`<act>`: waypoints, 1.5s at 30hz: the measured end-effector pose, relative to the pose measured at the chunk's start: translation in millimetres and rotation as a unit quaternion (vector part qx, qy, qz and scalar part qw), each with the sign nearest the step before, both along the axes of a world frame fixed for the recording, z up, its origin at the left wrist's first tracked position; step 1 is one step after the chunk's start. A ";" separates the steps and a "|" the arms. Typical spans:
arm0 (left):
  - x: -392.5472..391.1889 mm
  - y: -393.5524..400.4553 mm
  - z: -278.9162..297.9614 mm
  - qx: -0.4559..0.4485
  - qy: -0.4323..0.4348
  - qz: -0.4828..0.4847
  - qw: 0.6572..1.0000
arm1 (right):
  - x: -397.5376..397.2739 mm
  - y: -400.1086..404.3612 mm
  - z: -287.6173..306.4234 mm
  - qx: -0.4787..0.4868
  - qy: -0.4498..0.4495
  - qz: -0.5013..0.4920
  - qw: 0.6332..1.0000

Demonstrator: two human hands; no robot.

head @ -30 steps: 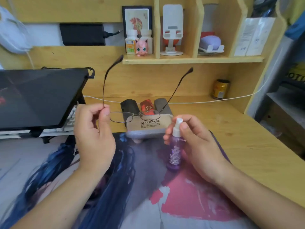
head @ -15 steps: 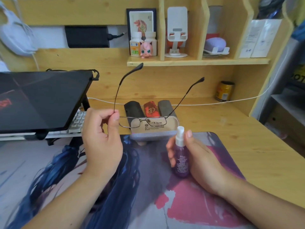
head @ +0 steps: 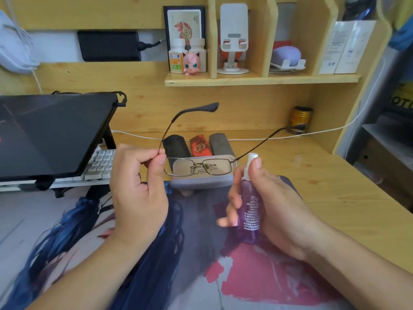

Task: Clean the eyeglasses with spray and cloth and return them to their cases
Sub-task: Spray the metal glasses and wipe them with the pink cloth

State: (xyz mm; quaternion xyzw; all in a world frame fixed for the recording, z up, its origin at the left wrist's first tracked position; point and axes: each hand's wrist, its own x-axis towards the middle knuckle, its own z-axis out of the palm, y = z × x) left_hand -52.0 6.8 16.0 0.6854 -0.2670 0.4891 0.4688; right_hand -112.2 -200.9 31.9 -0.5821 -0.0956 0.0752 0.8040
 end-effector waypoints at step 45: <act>-15.5 -24.0 4.0 0.088 -0.045 -0.006 0.995 | -14.8 26.9 18.0 -0.235 0.086 -0.105 0.962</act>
